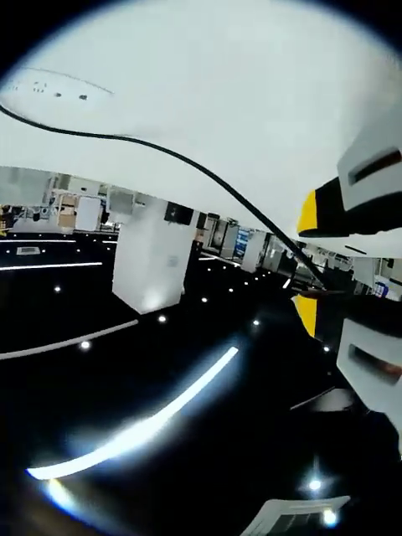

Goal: Find the data cable on the table. Grasp the USB connector end of the cable and insert it into the USB port on the table

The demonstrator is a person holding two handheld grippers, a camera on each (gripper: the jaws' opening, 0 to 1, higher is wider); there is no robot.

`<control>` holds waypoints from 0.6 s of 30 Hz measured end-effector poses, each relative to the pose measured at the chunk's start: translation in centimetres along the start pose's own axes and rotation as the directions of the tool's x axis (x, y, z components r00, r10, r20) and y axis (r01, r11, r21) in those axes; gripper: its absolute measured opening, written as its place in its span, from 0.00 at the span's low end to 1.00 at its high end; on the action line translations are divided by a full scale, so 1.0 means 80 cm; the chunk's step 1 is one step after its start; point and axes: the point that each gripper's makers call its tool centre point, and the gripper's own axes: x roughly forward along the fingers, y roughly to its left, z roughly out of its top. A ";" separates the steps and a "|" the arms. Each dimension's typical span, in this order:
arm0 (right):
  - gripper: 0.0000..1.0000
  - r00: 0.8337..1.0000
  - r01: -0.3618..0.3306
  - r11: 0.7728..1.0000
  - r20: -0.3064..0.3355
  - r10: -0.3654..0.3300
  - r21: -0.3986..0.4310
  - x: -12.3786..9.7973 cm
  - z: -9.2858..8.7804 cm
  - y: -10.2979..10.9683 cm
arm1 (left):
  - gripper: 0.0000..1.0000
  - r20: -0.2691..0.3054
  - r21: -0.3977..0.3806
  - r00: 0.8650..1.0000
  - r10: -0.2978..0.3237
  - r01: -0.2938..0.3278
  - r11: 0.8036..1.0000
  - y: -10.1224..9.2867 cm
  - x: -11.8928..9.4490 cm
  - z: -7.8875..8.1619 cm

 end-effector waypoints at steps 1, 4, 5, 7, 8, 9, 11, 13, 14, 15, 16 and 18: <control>0.26 1.000 -0.001 1.000 0.004 0.001 0.004 0.000 -0.001 0.000 | 0.05 -0.001 -0.019 1.000 -0.003 0.003 1.000 0.001 -0.002 0.000; 0.24 1.000 0.005 1.000 0.002 -0.005 0.007 0.004 -0.002 -0.007 | 0.05 0.008 -0.076 1.000 -0.010 0.010 0.997 0.002 -0.010 0.002; 0.24 1.000 -0.001 1.000 0.004 0.001 0.015 0.005 -0.004 -0.007 | 0.05 0.013 -0.105 1.000 -0.013 0.014 0.994 0.001 -0.013 0.002; 0.23 1.000 -0.026 0.999 0.007 0.026 0.039 0.006 -0.005 -0.005 | 0.05 0.019 -0.120 1.000 -0.011 0.013 0.993 0.003 -0.017 0.003; 0.22 1.000 -0.029 0.999 0.006 0.029 0.045 0.006 -0.006 -0.006 | 0.05 0.023 -0.140 1.000 -0.013 0.016 0.990 0.003 -0.018 0.003; 0.22 0.999 -0.033 0.998 0.005 0.032 0.050 0.006 -0.007 -0.006 | 0.05 0.027 -0.161 1.000 -0.014 0.018 0.987 0.004 -0.019 0.004; 0.22 0.999 -0.037 0.998 0.005 0.037 0.059 0.006 -0.009 -0.008 | 0.05 0.043 -0.209 0.999 -0.023 0.032 0.977 0.002 -0.022 0.006; 0.21 0.999 -0.044 0.997 -0.005 0.045 0.062 0.006 -0.017 -0.002 | 0.05 0.037 -0.207 0.999 -0.022 0.029 0.978 0.002 -0.022 0.004; 0.18 0.999 -0.039 0.998 -0.009 0.039 0.057 0.006 -0.018 -0.003 | 0.05 0.038 -0.206 0.999 -0.021 0.029 0.978 0.002 -0.023 0.004; 0.18 0.999 -0.034 0.998 -0.008 0.034 0.045 0.005 -0.017 -0.004 | 0.05 0.043 -0.213 0.999 -0.021 0.030 0.977 0.002 -0.024 0.006; 0.18 0.999 -0.037 0.998 -0.007 0.037 0.041 0.004 -0.016 -0.002 | 0.05 0.048 -0.222 0.999 -0.022 0.033 0.974 0.002 -0.024 0.006; 0.18 0.999 -0.044 0.998 -0.008 0.044 0.049 0.003 -0.014 0.003 | 0.05 0.062 -0.243 0.998 -0.026 0.040 0.969 0.003 -0.025 0.009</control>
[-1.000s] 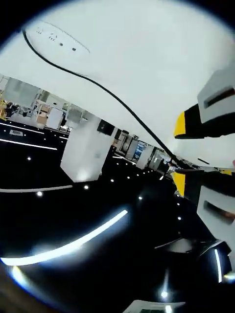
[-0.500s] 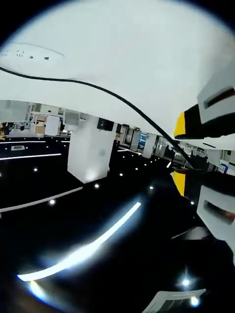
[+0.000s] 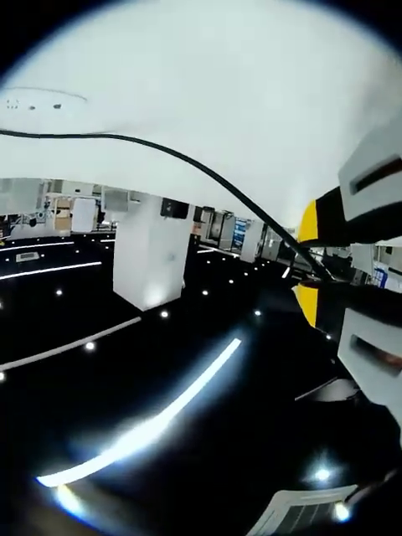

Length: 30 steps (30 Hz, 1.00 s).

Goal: Find the data cable on the table. Grasp the USB connector end of the cable and insert it into the USB port on the table

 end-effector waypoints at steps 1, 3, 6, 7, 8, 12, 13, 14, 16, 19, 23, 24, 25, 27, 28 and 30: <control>0.18 1.000 -0.003 1.000 0.001 0.003 0.000 0.000 0.001 0.001 | 0.05 0.004 -0.009 1.000 -0.005 0.005 1.000 -0.001 0.000 0.001; 0.18 1.000 -0.007 1.000 -0.001 0.007 0.002 -0.001 0.001 0.002 | 0.05 0.008 -0.011 1.000 -0.014 0.014 1.000 -0.003 0.001 0.001; 0.18 1.000 -0.018 1.000 -0.010 0.018 0.015 -0.007 -0.003 0.005 | 0.05 0.017 -0.041 0.999 -0.029 0.030 0.999 -0.007 0.002 0.000; 0.17 1.000 -0.013 1.000 -0.008 0.013 0.012 -0.010 -0.002 0.005 | 0.05 0.018 -0.046 0.999 -0.032 0.033 0.998 -0.008 0.002 0.000; 0.16 1.000 -0.014 1.000 -0.003 0.014 0.007 -0.011 0.000 0.006 | 0.05 0.015 -0.051 0.999 -0.035 0.035 0.998 -0.008 0.003 -0.001; 0.11 0.998 -0.049 0.999 0.027 0.049 0.019 -0.017 0.014 0.017 | 0.05 0.007 -0.093 0.999 -0.052 0.052 0.994 -0.013 0.004 -0.006; 0.10 0.998 -0.057 0.998 0.033 0.057 0.016 -0.019 0.017 0.020 | 0.05 0.003 -0.105 0.998 -0.055 0.055 0.993 -0.014 0.004 -0.008; 0.09 0.998 -0.058 0.998 0.034 0.058 0.008 -0.021 0.019 0.022 | 0.05 -0.004 -0.110 0.998 -0.058 0.057 0.992 -0.015 0.005 -0.011; 0.08 0.997 -0.072 0.997 0.040 0.072 -0.015 -0.025 0.025 0.029 | 0.06 -0.013 -0.117 0.998 -0.067 0.065 0.991 -0.019 0.007 -0.015; 0.06 0.995 -0.080 0.996 0.050 0.082 -0.042 -0.032 0.038 0.041 | 0.06 -0.029 -0.136 0.997 -0.077 0.073 0.988 -0.024 0.010 -0.021; 0.05 0.995 -0.063 0.996 0.069 0.068 -0.064 -0.044 0.044 0.048 | 0.06 -0.035 -0.167 0.995 -0.095 0.088 0.982 -0.032 0.016 -0.023; 0.05 0.996 -0.056 0.996 0.071 0.061 -0.067 -0.046 0.047 0.047 | 0.06 -0.035 -0.174 0.995 -0.096 0.089 0.981 -0.032 0.017 -0.022; 0.06 0.996 -0.055 0.996 0.071 0.060 -0.070 -0.048 0.048 0.046 | 0.06 -0.037 -0.173 0.994 -0.099 0.091 0.981 -0.034 0.019 -0.022; 0.06 0.996 -0.054 0.996 0.073 0.059 -0.068 -0.052 0.050 0.046 | 0.05 -0.037 -0.177 0.994 -0.108 0.099 0.979 -0.037 0.020 -0.022; 0.06 0.995 -0.059 0.996 0.076 0.064 -0.069 -0.054 0.050 0.047 | 0.05 -0.038 -0.178 0.993 -0.112 0.103 0.979 -0.038 0.020 -0.022; 0.06 0.995 -0.062 0.995 0.077 0.067 -0.074 -0.056 0.050 0.049 | 0.05 -0.038 -0.182 0.992 -0.119 0.110 0.977 -0.041 0.021 -0.022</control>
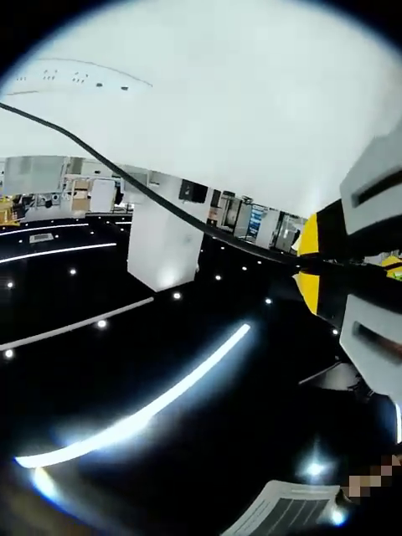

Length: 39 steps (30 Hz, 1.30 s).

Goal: Find the data cable on the table. Grasp the USB connector end of the cable and insert it into the USB port on the table

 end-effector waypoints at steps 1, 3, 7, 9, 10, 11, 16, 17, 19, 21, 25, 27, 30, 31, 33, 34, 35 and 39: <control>0.06 1.000 -0.002 1.000 0.002 0.002 -0.001 -0.001 0.001 0.000 | 0.05 -0.001 -0.001 1.000 -0.003 0.003 1.000 -0.001 0.001 0.000; 0.07 1.000 0.002 1.000 0.001 -0.002 -0.001 -0.002 0.001 0.000 | 0.05 -0.003 -0.005 1.000 -0.006 0.006 1.000 -0.002 0.002 0.000; 0.07 1.000 0.004 1.000 0.001 -0.004 -0.005 -0.002 -0.001 -0.001 | 0.05 -0.004 -0.023 1.000 -0.012 0.011 1.000 -0.004 0.003 -0.001; 0.07 1.000 0.007 1.000 -0.009 -0.007 -0.008 -0.001 -0.005 -0.002 | 0.05 -0.004 -0.032 1.000 -0.013 0.013 0.999 -0.004 0.005 -0.001; 0.07 1.000 0.012 1.000 -0.019 -0.012 -0.008 0.000 -0.008 -0.003 | 0.05 -0.005 -0.033 1.000 -0.012 0.012 0.999 -0.004 0.006 -0.002; 0.07 1.000 0.014 1.000 -0.025 -0.014 -0.010 0.000 -0.011 -0.003 | 0.05 -0.008 -0.033 1.000 -0.011 0.011 0.999 -0.004 0.007 -0.002; 0.06 0.999 0.029 0.997 -0.031 -0.031 -0.067 -0.002 -0.007 -0.001 | 0.05 -0.025 -0.030 1.000 -0.011 0.010 1.000 -0.004 0.008 -0.006; 0.06 0.999 0.034 0.996 -0.036 -0.037 -0.081 -0.002 -0.006 -0.001 | 0.05 -0.035 -0.028 0.999 -0.010 0.009 1.000 -0.004 0.008 -0.009; 0.05 0.998 0.037 0.994 -0.041 -0.042 -0.105 -0.001 -0.006 0.001 | 0.05 -0.043 -0.042 0.999 -0.019 0.017 0.999 -0.006 0.009 -0.013; 0.05 0.998 0.038 0.990 -0.044 -0.044 -0.135 -0.001 -0.004 0.003 | 0.05 -0.050 -0.039 0.999 -0.018 0.016 0.999 -0.009 0.011 -0.015; 0.05 0.998 0.049 0.986 -0.040 -0.056 -0.162 -0.001 0.001 0.002 | 0.06 -0.058 -0.039 0.998 -0.011 0.009 0.999 -0.008 0.016 -0.015; 0.05 0.996 0.067 0.975 -0.046 -0.079 -0.213 -0.001 0.002 -0.001 | 0.07 -0.069 -0.033 0.998 -0.009 0.007 0.999 -0.010 0.020 -0.016; 0.05 0.995 0.074 0.969 -0.041 -0.087 -0.236 -0.014 0.012 0.012 | 0.15 -0.060 -0.033 0.998 -0.012 0.010 0.999 -0.013 0.028 -0.011; 0.05 0.995 0.078 0.967 -0.034 -0.089 -0.243 -0.015 0.016 0.012 | 0.18 -0.061 -0.030 0.998 -0.012 0.011 0.999 -0.015 0.032 -0.010; 0.05 0.996 0.082 0.962 -0.022 -0.091 -0.262 -0.017 0.021 0.012 | 0.18 -0.063 -0.043 0.998 -0.017 0.014 0.999 -0.016 0.037 -0.008; 0.05 0.995 0.093 0.957 -0.014 -0.101 -0.275 -0.018 0.025 0.011 | 0.18 -0.066 -0.042 0.998 -0.018 0.016 0.999 -0.017 0.039 -0.008; 0.05 0.994 0.105 0.949 -0.005 -0.112 -0.297 -0.020 0.029 0.009 | 0.18 -0.072 -0.033 0.997 -0.017 0.015 0.999 -0.018 0.040 -0.009; 0.05 0.990 0.140 0.928 0.037 -0.136 -0.345 -0.032 0.054 0.011 | 0.18 -0.113 0.005 0.994 0.002 -0.001 1.000 -0.015 0.045 -0.019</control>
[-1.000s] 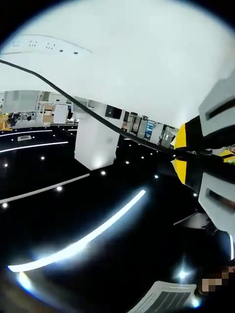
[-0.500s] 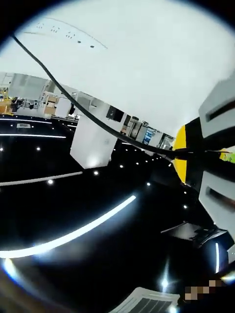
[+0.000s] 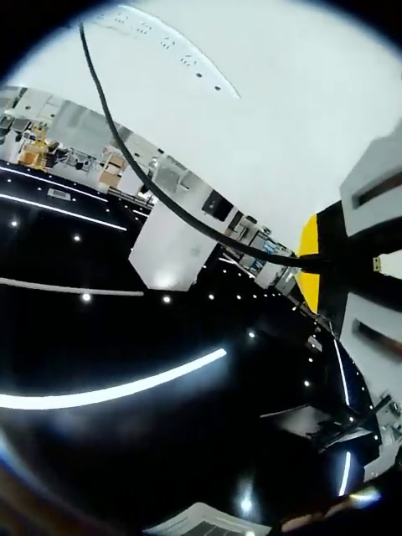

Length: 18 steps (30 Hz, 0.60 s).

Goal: Find the data cable on the table. Grasp the USB connector end of the cable and insert it into the USB port on the table

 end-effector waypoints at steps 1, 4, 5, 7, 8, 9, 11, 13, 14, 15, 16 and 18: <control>0.05 1.000 0.008 1.000 0.004 -0.008 -0.010 -0.001 0.002 -0.002 | 0.18 -0.022 0.009 1.000 0.004 -0.004 1.000 0.001 0.000 -0.005; 0.05 0.996 0.083 0.990 0.026 -0.080 -0.116 -0.014 0.029 -0.016 | 0.19 -0.082 0.064 0.997 0.004 0.002 0.998 0.000 0.008 -0.014; 0.05 0.994 0.106 0.984 0.039 -0.101 -0.140 -0.018 0.038 -0.020 | 0.19 -0.088 0.071 0.996 0.002 0.004 0.997 -0.002 0.012 -0.014; 0.05 0.989 0.145 0.976 0.052 -0.138 -0.163 -0.025 0.052 -0.029 | 0.19 -0.100 0.098 0.995 -0.008 0.017 0.995 -0.006 0.018 -0.012; 0.05 0.985 0.168 0.970 0.069 -0.158 -0.178 -0.029 0.059 -0.034 | 0.19 -0.104 0.111 0.994 -0.015 0.027 0.993 -0.010 0.023 -0.011; 0.05 0.979 0.195 0.961 0.090 -0.180 -0.198 -0.035 0.071 -0.041 | 0.19 -0.110 0.122 0.994 -0.024 0.037 0.992 -0.014 0.027 -0.010; 0.05 0.968 0.240 0.944 0.123 -0.217 -0.226 -0.043 0.088 -0.055 | 0.19 -0.110 0.132 0.993 -0.040 0.054 0.990 -0.020 0.035 -0.007; 0.05 0.958 0.274 0.933 0.146 -0.245 -0.234 -0.049 0.103 -0.068 | 0.19 -0.118 0.159 0.992 -0.052 0.071 0.985 -0.026 0.044 -0.008; 0.05 0.950 0.300 0.923 0.166 -0.265 -0.241 -0.052 0.112 -0.076 | 0.19 -0.119 0.165 0.991 -0.054 0.074 0.984 -0.028 0.048 -0.008; 0.05 0.941 0.324 0.910 0.182 -0.284 -0.259 -0.057 0.117 -0.081 | 0.19 -0.118 0.168 0.991 -0.057 0.077 0.983 -0.030 0.051 -0.009; 0.05 0.936 0.340 0.900 0.191 -0.296 -0.271 -0.060 0.121 -0.084 | 0.19 -0.121 0.177 0.991 -0.063 0.084 0.981 -0.032 0.055 -0.010; 0.05 0.917 0.386 0.875 0.224 -0.330 -0.293 -0.066 0.141 -0.099 | 0.19 -0.126 0.193 0.989 -0.071 0.095 0.977 -0.036 0.063 -0.013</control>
